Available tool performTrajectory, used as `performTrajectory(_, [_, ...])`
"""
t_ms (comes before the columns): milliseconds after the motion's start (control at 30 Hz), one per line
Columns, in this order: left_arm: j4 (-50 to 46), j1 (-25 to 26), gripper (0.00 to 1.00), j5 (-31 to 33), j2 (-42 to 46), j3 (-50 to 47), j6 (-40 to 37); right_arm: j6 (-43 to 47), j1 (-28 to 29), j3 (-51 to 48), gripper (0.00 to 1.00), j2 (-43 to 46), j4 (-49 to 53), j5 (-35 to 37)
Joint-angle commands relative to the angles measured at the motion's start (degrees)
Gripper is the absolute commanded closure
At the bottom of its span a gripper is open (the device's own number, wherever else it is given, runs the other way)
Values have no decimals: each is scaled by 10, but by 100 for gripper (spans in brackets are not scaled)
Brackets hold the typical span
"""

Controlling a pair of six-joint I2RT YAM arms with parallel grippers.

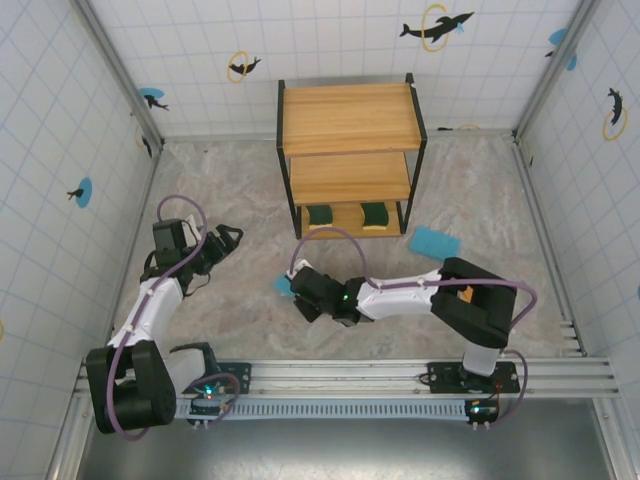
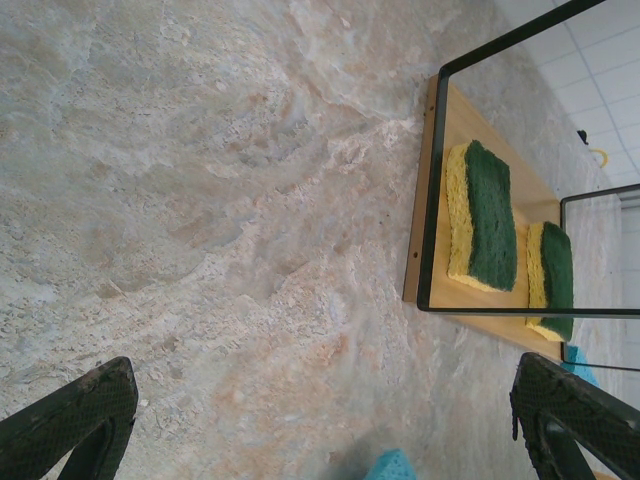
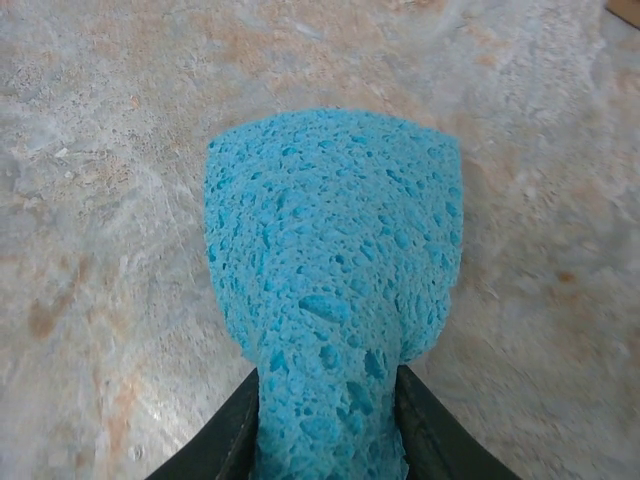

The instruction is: Place and organize the cleaning sponges onto the shelf

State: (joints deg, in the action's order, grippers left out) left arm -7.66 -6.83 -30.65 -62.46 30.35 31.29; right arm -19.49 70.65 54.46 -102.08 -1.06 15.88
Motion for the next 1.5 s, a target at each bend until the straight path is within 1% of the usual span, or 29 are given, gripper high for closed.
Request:
performTrajectory(0, [-4, -4, 2, -7, 5, 1, -11, -12, 3, -19, 68, 39, 9, 16])
performTrajectory(500, [-2, -3, 2, -12, 6, -4, -8, -27, -10, -75, 69, 170, 34, 77])
performTrajectory(933, [5, -4, 2, -25, 12, -9, -3, -55, -70, -150, 69, 359, 67, 143])
performTrajectory(1167, [10, -3, 2, -36, 17, -11, 2, -59, -104, -180, 69, 454, 87, 162])
performTrajectory(1300, [11, -4, 2, -42, 26, -13, 6, -55, -115, -182, 69, 487, 103, 185])
performTrajectory(1467, [18, -1, 2, -55, 35, -15, 15, -54, -122, -170, 69, 501, 119, 214])
